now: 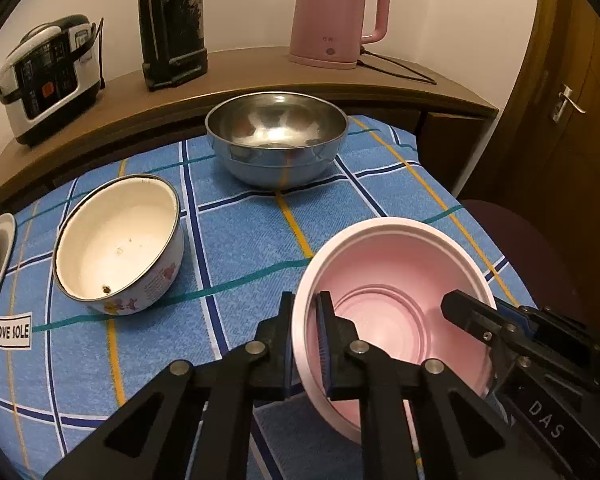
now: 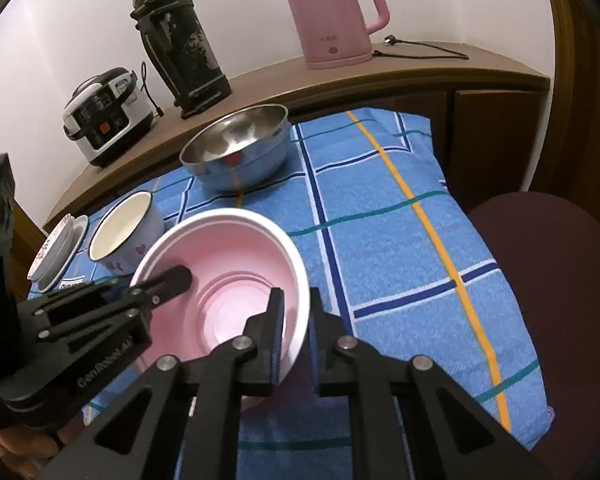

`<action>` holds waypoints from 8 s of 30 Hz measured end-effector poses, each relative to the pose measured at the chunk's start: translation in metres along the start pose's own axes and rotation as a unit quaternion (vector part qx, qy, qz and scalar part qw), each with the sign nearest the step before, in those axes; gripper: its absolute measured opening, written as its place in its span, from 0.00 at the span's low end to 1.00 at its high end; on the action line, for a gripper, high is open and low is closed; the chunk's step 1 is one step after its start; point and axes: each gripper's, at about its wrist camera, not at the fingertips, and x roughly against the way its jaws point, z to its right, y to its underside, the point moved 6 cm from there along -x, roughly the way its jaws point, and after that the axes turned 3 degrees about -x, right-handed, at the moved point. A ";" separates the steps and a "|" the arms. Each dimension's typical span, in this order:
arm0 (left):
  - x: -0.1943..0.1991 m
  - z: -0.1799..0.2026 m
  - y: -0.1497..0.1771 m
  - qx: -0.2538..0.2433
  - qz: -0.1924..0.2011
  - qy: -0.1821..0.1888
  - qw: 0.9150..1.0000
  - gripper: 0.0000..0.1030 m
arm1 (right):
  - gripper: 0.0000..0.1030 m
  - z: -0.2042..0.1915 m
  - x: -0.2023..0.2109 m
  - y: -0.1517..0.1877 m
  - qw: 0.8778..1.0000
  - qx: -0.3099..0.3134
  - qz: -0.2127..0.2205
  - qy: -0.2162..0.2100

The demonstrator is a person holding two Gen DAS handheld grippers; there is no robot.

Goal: Organize plates and bowls

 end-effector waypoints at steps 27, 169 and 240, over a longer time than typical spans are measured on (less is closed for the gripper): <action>0.021 -0.045 -0.109 0.043 0.096 -0.031 0.994 0.12 | 0.09 -0.043 -0.002 -0.115 0.997 0.027 0.066 -0.020; 0.068 -0.101 -0.010 0.063 0.094 -0.141 0.984 0.67 | 0.60 -0.092 0.021 -0.046 0.985 0.066 0.133 0.082; -0.017 -0.182 -0.029 0.134 0.034 -0.125 0.983 0.14 | 0.16 -0.152 -0.107 -0.049 0.998 0.035 0.013 -0.045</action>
